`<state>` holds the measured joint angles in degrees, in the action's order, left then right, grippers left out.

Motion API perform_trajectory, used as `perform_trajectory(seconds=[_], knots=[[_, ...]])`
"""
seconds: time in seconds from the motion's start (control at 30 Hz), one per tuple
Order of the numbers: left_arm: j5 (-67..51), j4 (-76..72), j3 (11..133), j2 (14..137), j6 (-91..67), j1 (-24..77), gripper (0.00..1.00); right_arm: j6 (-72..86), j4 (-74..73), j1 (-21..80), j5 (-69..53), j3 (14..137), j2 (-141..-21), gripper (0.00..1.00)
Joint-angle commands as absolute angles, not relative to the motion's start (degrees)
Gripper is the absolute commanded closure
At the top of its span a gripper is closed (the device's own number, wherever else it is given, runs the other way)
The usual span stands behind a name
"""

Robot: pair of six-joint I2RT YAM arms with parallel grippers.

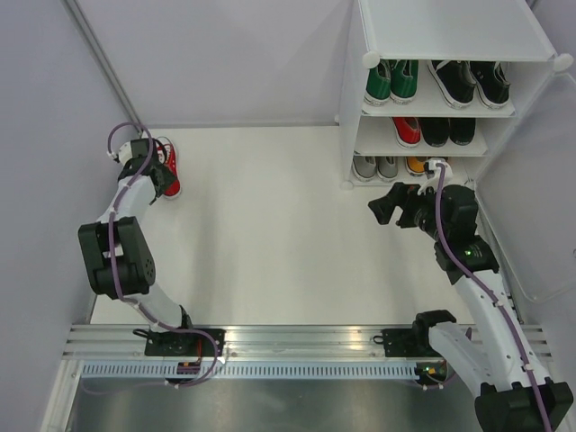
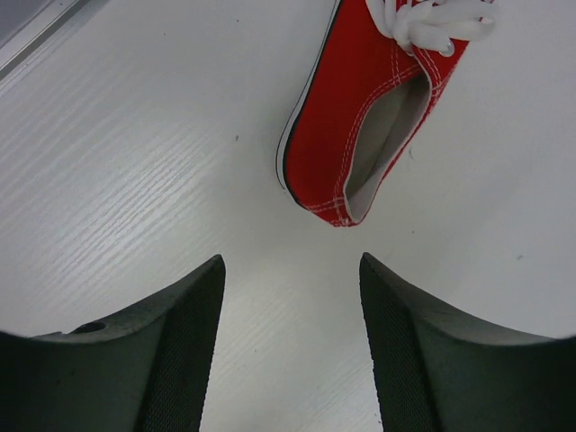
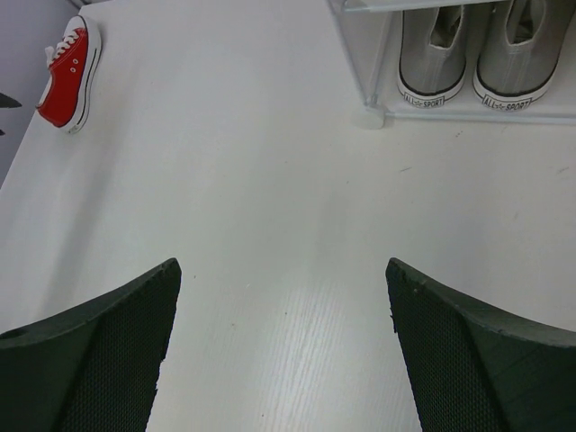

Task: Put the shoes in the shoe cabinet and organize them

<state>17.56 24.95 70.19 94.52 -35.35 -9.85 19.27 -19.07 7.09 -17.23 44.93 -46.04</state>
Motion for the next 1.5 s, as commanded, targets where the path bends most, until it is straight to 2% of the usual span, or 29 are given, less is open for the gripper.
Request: perform_trajectory(seconds=[0.0, 0.17, 0.37, 0.6, 0.8, 0.97, 1.07, 1.1, 1.17, 1.2, 1.27, 1.47], knots=[[18.28, 17.68, 71.55, 98.16, -39.55, -11.16, 0.35, 18.28, -17.4, 8.43, -20.38, 44.12, -45.18, 0.02], [15.47, 10.47, 71.37, 104.31, -40.08, -13.09, 0.38, 17.41, -17.05, 9.67, -21.44, 43.51, -45.18, 0.02], [13.27, 4.75, 70.31, 104.68, -38.94, -14.32, 0.37, 16.17, -17.05, 11.07, -20.57, 43.07, -44.82, 0.02], [10.46, 12.03, 78.12, 111.61, -37.36, -15.73, 0.37, 16.08, -16.61, 11.51, -20.3, 43.68, -46.05, 0.02], [7.74, 16.69, 80.5, 116.01, -34.89, -15.73, 0.32, 16.17, -16.26, 11.51, -19.78, 42.98, -46.23, 0.02], [4.66, 18.71, 81.82, 118.3, -34.45, -15.56, 0.33, 16.17, -15.82, 11.51, -19.42, 42.71, -46.32, 0.02], [2.99, 19.77, 82.26, 119.0, -34.28, -15.56, 0.47, 16.17, -15.65, 11.43, -19.34, 42.71, -46.49, 0.02], [2.55, 20.04, 82.18, 118.83, -34.28, -15.56, 0.65, 16.17, -15.73, 11.51, -19.25, 42.63, -46.58, 0.02], [0.97, 20.47, 82.0, 117.69, -34.1, -15.38, 0.8, 16.08, -15.73, 11.51, -19.07, 42.71, -46.58, 0.02], [0.53, 20.83, 81.57, 117.08, -34.28, -15.29, 0.92, 16.26, -15.73, 11.51, -19.07, 42.71, -46.67, 0.02], [-1.39, 21.18, 79.73, 114.54, -34.89, -14.5, 0.98, 16.52, -15.56, 11.51, -19.16, 42.8, -46.84, 0.02], [-5.27, 23.46, 70.6, 106.36, -42.09, -6.87, 0.98, 16.79, -16.08, 11.69, -20.91, 43.07, -47.55, 0.02]])
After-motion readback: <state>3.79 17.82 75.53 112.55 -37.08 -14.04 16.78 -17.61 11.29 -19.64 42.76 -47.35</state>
